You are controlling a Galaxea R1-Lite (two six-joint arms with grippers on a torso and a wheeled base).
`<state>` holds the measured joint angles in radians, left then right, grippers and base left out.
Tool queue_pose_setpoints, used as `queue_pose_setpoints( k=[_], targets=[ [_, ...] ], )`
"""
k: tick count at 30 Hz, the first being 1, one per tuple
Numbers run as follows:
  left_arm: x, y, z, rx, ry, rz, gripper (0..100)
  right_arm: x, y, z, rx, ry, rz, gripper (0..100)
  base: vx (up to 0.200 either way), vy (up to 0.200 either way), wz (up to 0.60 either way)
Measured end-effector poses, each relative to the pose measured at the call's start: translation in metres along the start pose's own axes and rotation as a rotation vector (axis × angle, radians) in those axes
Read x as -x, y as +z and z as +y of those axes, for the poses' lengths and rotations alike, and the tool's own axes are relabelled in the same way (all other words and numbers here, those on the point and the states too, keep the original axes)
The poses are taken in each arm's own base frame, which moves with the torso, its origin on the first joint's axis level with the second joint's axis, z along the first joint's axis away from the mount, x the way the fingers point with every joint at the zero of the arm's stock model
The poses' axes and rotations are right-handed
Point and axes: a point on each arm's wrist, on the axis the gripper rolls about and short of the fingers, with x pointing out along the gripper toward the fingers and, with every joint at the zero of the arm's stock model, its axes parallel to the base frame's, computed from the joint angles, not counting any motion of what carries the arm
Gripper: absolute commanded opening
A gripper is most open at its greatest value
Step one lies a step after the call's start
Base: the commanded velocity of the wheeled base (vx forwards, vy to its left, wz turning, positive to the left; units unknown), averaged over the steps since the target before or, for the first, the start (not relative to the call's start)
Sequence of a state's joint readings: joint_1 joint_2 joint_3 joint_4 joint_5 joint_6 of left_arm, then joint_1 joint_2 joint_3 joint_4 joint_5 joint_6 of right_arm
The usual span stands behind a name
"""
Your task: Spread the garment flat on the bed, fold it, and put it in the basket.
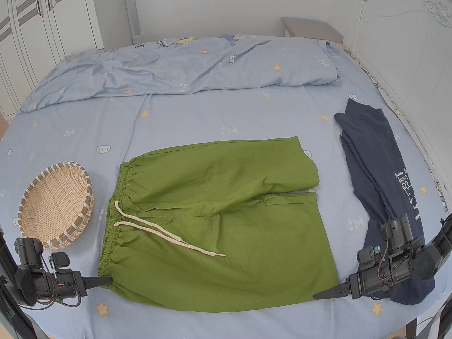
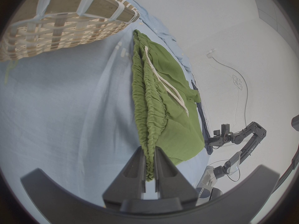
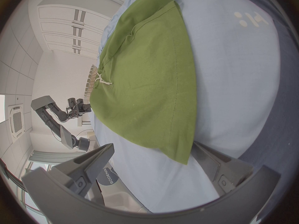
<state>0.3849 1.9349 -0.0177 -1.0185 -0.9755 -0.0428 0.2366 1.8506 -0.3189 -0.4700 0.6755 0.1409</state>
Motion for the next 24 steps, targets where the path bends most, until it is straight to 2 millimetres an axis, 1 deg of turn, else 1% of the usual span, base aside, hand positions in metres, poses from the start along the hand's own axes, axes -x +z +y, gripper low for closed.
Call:
queue_pose_setpoints(
  k=[8,9,16,24],
  targets=[
    [0.000,0.000,0.000,0.002,0.000,0.001,0,-0.003,0.004,-0.008,-0.007,0.001,-0.028,100,0.000,0.000,0.00],
    [0.000,0.000,0.000,0.004,0.000,0.002,0,-0.003,0.004,-0.009,-0.010,0.000,-0.028,0,0.000,0.000,0.00],
    [-0.001,-0.001,0.002,0.015,0.001,0.007,0,-0.001,0.004,-0.015,-0.032,-0.024,-0.038,0,0.000,0.000,0.00],
    [-0.001,-0.002,0.004,0.028,0.005,0.009,0,0.003,0.000,-0.020,-0.064,-0.029,-0.044,0,0.000,0.000,0.00]
  ],
)
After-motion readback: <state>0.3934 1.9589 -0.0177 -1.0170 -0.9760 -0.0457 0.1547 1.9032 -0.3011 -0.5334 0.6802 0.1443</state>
